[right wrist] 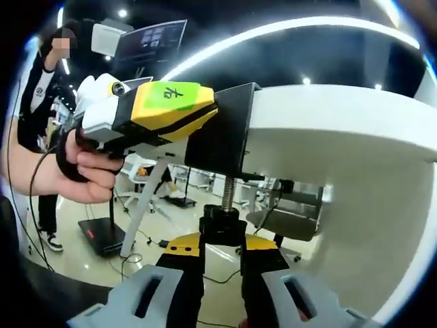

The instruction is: Clamp the fixed fixture on the desktop, loosen the retaining clip, secure it to the edge of the desk, and tighten the retaining clip.

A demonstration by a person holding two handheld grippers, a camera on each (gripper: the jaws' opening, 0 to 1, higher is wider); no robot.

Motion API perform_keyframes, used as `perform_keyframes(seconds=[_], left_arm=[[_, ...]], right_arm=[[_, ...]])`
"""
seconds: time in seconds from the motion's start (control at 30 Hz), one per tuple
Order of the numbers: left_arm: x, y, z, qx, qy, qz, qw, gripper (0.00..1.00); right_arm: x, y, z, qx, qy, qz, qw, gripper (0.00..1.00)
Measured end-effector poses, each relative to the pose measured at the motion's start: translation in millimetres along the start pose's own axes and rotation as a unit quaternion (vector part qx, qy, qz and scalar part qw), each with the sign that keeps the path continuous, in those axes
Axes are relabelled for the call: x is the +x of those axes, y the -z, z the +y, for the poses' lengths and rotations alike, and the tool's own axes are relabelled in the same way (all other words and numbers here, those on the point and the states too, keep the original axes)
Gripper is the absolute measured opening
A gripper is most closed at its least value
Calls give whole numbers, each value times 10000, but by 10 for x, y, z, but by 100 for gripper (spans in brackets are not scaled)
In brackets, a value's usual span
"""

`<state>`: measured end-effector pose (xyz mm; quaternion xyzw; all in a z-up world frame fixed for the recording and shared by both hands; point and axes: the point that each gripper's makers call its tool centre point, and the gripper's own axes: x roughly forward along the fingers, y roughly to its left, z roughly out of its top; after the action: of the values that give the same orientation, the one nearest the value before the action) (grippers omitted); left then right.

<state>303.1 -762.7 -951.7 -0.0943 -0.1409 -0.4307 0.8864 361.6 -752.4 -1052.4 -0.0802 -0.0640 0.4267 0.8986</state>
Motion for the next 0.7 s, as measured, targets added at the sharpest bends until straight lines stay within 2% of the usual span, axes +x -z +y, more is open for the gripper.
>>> perform_keyframes(seconds=[0.1, 0.17, 0.2, 0.27, 0.3, 0.4, 0.43, 0.5, 0.53, 0.57, 0.6, 0.67, 0.7], left_arm=[[-1, -2, -2, 17, -3, 8, 10000, 2], [-3, -6, -4, 17, 0, 4, 10000, 2], [-5, -7, -7, 17, 0, 7, 10000, 2], [-2, -7, 2, 21, 2, 10, 10000, 2], [0, -2, 6, 20, 2, 14, 10000, 2], [3, 4, 6, 37, -14, 29, 10000, 2], [4, 7, 8, 42, -16, 30, 10000, 2], [6, 12, 8, 57, -28, 37, 10000, 2], [6, 13, 7, 70, -34, 43, 10000, 2], [7, 15, 13, 98, -45, 47, 9999, 2], [6, 14, 16, 111, -48, 46, 9999, 2], [1, 15, 26, 59, -26, 18, 10000, 2], [1, 14, 32, -18, -9, -12, 10000, 2]], right_arm=[[-5, 10, -4, 140, 74, -31, 9999, 20], [-34, -20, -5, 441, 228, -133, 9987, 23], [-51, -63, -6, 451, 328, -277, 9981, 29], [-120, -73, 60, 411, 420, -306, 9978, 44], [-160, -59, 43, 508, 629, -321, 9962, 46], [-286, -6, 26, 702, 1204, -314, 9897, 45], [-338, 61, -13, 662, 1548, -132, 9856, 45], [-395, 84, -20, 719, 2020, -99, 9767, 44], [-434, 93, -38, 748, 2371, -71, 9686, 44], [-455, 52, -49, 791, 2596, -191, 9623, 44], [-458, 22, -37, 667, 2681, -209, 9608, 44], [-353, -38, 29, 270, 2640, -157, 9640, 44], [-324, -46, 20, 122, 2707, -95, 9625, 44]])
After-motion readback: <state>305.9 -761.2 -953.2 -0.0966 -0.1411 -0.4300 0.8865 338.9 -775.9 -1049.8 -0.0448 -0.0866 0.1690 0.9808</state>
